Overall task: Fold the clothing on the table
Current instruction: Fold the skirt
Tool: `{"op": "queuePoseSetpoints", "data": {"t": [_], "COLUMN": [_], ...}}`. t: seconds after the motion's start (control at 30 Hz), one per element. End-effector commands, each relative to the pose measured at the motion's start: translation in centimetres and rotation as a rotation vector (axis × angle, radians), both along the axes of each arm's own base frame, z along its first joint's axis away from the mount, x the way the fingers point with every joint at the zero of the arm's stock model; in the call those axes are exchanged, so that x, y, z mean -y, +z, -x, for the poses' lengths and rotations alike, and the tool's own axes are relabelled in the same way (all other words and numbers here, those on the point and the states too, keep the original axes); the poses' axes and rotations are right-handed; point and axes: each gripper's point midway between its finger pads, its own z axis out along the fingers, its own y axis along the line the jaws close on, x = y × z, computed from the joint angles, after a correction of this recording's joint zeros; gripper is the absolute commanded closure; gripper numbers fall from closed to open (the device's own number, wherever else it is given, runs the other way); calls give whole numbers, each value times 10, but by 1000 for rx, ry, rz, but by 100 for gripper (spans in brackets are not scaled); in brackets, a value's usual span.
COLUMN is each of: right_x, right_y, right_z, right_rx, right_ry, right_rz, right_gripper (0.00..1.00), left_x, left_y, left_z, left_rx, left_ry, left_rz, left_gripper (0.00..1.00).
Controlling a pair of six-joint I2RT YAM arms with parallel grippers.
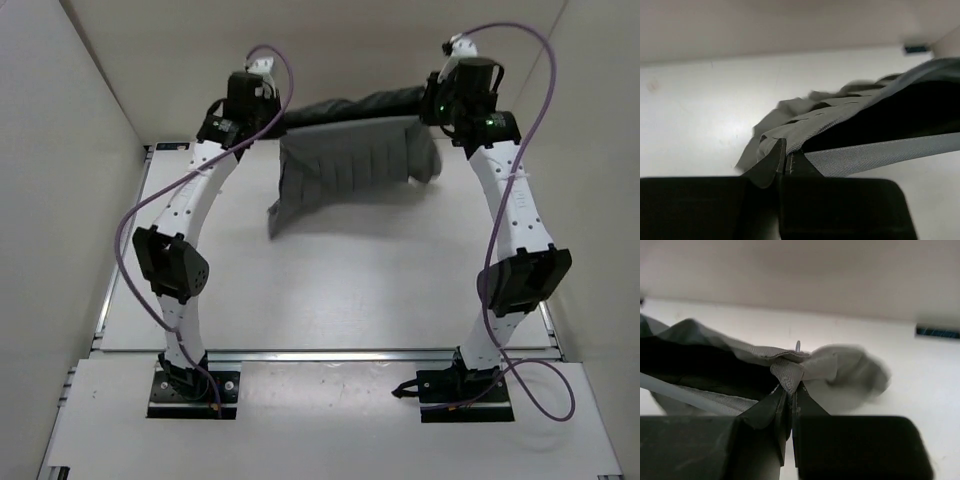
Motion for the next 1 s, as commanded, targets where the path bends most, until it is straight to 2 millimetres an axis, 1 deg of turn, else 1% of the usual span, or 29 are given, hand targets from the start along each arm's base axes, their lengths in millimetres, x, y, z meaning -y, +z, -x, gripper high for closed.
{"op": "queuePoseSetpoints", "data": {"t": [0.0, 0.03, 0.07, 0.1, 0.13, 0.17, 0.2, 0.23, 0.27, 0.3, 0.33, 0.37, 0.4, 0.43, 0.47, 0.5, 0.53, 0.57, 0.6, 0.63, 0.67, 0.7, 0.73, 0.77, 0.83, 0.87, 0.9, 0.97], "right_x": [42, 38, 34, 43, 39, 41, 40, 46, 50, 51, 53, 52, 49, 47, 47, 44, 42, 45, 41, 33, 32, 26, 21, 21, 16, 14, 10, 6], "right_y": [110, 134, 126, 120, 133, 113, 98, 91, 61, 37, 25, 2, -30, -38, -60, -87, -104, -107, -122, -135, -138, -154, -163, -171, -189, -194, -198, -203], "right_z": [34, 50, 50, 65, 81, 82, 94, 104, 108, 116, 129, 146, 153, 169, 186, 199, 213, 228, 243, 254, 264, 277, 287, 293, 301, 300, 299, 291], "right_rx": [274, 351, 363, 363, 411, 378, 349, 331, 252, 191, 162, 112, 46, 21, -31, -105, -149, -164, -208, -253, -268, -328, -351, -367, -424, -441, -455, -460], "right_ry": [-144, -142, -153, -190, -185, -189, -175, -181, -172, -178, -177, -177, -176, -178, -171, -162, -155, -159, -134, -95, -89, -57, -27, -23, -5, -2, 15, 29], "right_rz": [95, 91, 141, 180, 169, 175, 156, 144, 144, 106, 110, 105, 108, 79, 94, 85, 63, 49, 17, -10, -31, -56, -75, -82, -106, -115, -126, -121], "right_gripper": [100, 100, 100, 100, 100, 100, 100, 100, 100, 99, 100, 100, 100, 100, 100, 100, 100, 100, 100, 100, 100, 100, 100, 100, 100, 100, 100, 99], "left_x": [-75, -79, -87, -92, -93, -92, -93, -91, -88, -86, -82, -85, -82, -80, -84, -81, -78, -80, -81, -80, -81, -84, -87, -90, -93, -95, -93, -89], "left_y": [148, 167, 172, 167, 173, 150, 131, 131, 97, 75, 74, 46, 12, 10, -14, -37, -65, -64, -80, -91, -92, -100, -105, -109, -124, -132, -139, -148], "left_z": [26, 37, 42, 49, 60, 59, 68, 79, 83, 95, 110, 126, 137, 154, 172, 192, 209, 223, 243, 253, 266, 274, 285, 292, 301, 303, 302, 300], "left_rx": [328, 372, 389, 380, 394, 353, 316, 317, 243, 196, 194, 138, 68, 58, 6, -46, -110, -109, -153, -190, -207, -236, -261, -284, -344, -376, -407, -448], "left_ry": [170, 176, 202, 210, 217, 210, 204, 193, 174, 166, 154, 146, 137, 130, 127, 111, 96, 99, 99, 94, 81, 90, 91, 98, 93, 98, 93, 96], "left_rz": [-35, -29, -57, -89, -95, -114, -125, -115, -137, -141, -121, -134, -136, -99, -104, -89, -100, -81, -72, -48, -26, -14, -8, -1, -11, -17, -18, -30], "left_gripper": [100, 100, 100, 100, 100, 100, 100, 100, 100, 100, 100, 100, 100, 100, 100, 100, 100, 100, 100, 100, 100, 100, 100, 100, 100, 100, 100, 100]}}
